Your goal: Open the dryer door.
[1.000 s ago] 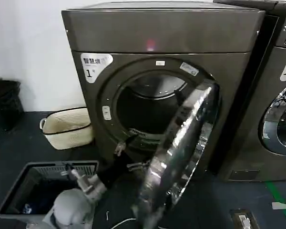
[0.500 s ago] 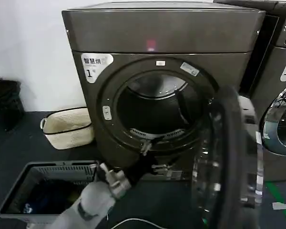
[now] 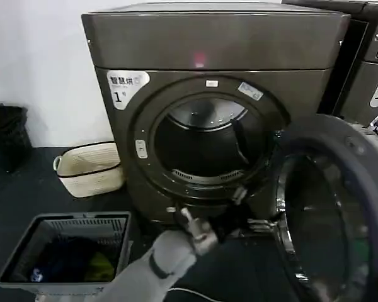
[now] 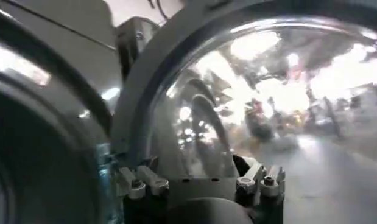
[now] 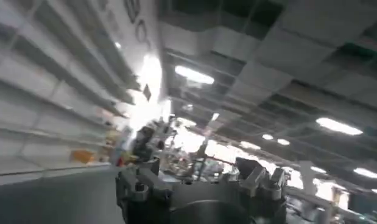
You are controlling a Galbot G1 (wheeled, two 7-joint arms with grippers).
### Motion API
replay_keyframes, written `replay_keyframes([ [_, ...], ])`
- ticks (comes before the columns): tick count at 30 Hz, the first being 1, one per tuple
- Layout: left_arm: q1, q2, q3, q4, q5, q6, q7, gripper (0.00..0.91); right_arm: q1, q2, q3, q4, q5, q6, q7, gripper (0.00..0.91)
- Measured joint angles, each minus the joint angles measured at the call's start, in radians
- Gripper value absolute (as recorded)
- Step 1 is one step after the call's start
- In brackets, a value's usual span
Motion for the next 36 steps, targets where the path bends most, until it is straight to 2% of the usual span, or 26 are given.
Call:
replay_keyframes([
  [4, -0.040, -0.051, 0.047, 0.047, 0.004, 0.000, -0.002, 0.907, -0.010, -0.014, 0.032, -0.030, -0.010, 0.004, 0.002, 0.907],
  [10, -0.088, -0.121, 0.100, 0.119, 0.018, 0.001, -0.004, 0.907, -0.019, -0.032, 0.063, -0.076, -0.022, 0.044, 0.007, 0.907],
  [23, -0.149, -0.254, 0.141, 0.284, 0.048, 0.001, -0.006, 0.907, -0.022, -0.041, 0.093, -0.107, -0.035, 0.039, 0.016, 0.907],
  [31, -0.154, -0.270, 0.141, 0.308, 0.046, 0.003, -0.006, 0.907, -0.027, -0.048, 0.096, -0.122, -0.037, 0.039, 0.014, 0.907],
  [36, -0.143, -0.255, 0.146, 0.283, 0.040, 0.021, -0.006, 0.907, -0.026, -0.053, 0.087, -0.142, -0.044, 0.039, 0.009, 0.907],
])
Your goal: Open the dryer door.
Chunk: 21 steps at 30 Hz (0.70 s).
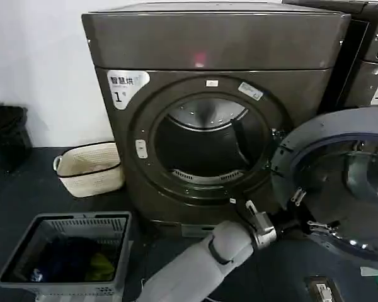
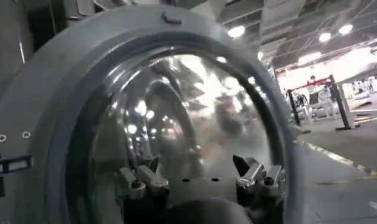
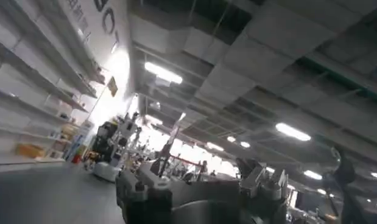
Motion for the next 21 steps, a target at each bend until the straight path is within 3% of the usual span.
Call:
replay_keyframes([
  [21, 0.177, 0.418, -0.091, -0.408, -0.083, 0.045, -0.016, 0.907, 0.041, -0.065, -0.068, -0.061, -0.033, 0.006, -0.009, 0.907],
])
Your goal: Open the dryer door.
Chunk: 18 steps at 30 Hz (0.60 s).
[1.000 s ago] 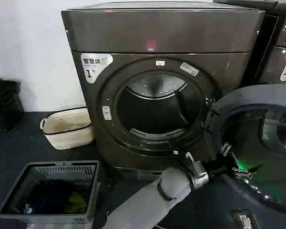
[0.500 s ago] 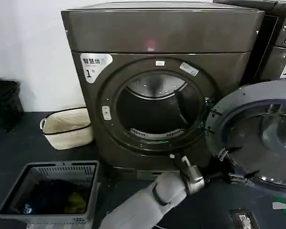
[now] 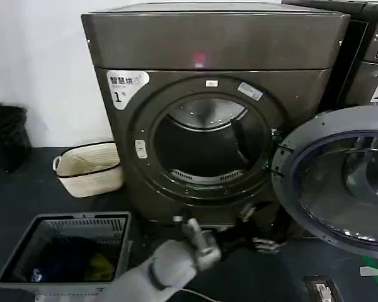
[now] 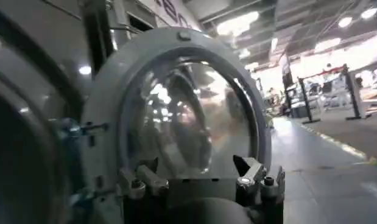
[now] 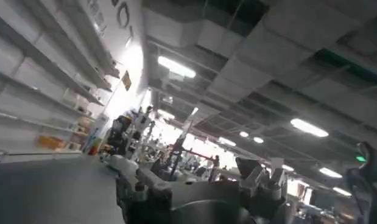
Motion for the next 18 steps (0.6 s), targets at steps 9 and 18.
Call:
replay_keyframes([
  [9, 0.156, 0.251, -0.148, -0.200, 0.005, -0.007, 0.012, 0.907, 0.027, -0.031, -0.045, -0.011, -0.003, 0.020, -0.002, 0.907],
  [18, 0.345, 0.523, -0.378, -0.275, 0.165, -0.082, 0.053, 0.907, 0.044, -0.058, -0.081, -0.059, 0.000, 0.031, -0.004, 0.907],
])
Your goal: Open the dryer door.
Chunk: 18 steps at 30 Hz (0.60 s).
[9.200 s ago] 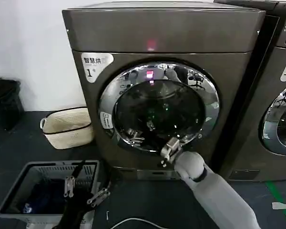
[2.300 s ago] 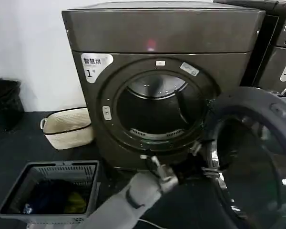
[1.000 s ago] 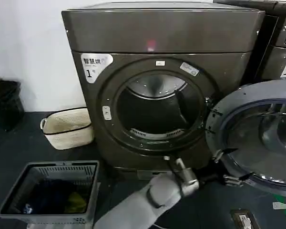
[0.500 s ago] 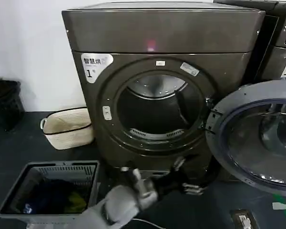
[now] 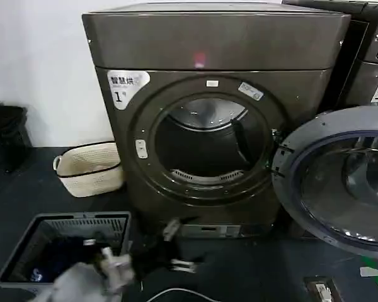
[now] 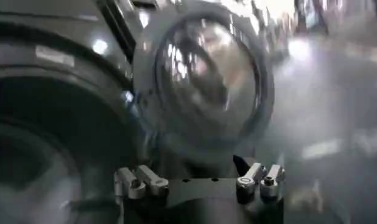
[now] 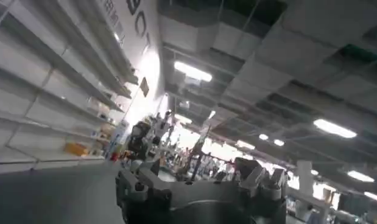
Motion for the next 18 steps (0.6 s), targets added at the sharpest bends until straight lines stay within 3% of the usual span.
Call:
replay_keyframes([
  [5, 0.097, 0.148, -0.116, 0.036, 0.164, -0.050, -0.030, 0.907, 0.006, -0.006, -0.014, -0.023, 0.013, -0.001, -0.002, 0.907],
  [11, 0.145, 0.255, -0.196, 0.148, 0.412, -0.128, -0.037, 0.907, -0.009, -0.013, -0.024, -0.063, 0.105, 0.008, -0.032, 0.907],
  [18, 0.127, 0.307, -0.214, 0.320, 0.809, -0.344, -0.052, 0.907, -0.018, -0.002, -0.043, -0.081, 0.179, 0.026, -0.064, 0.907],
])
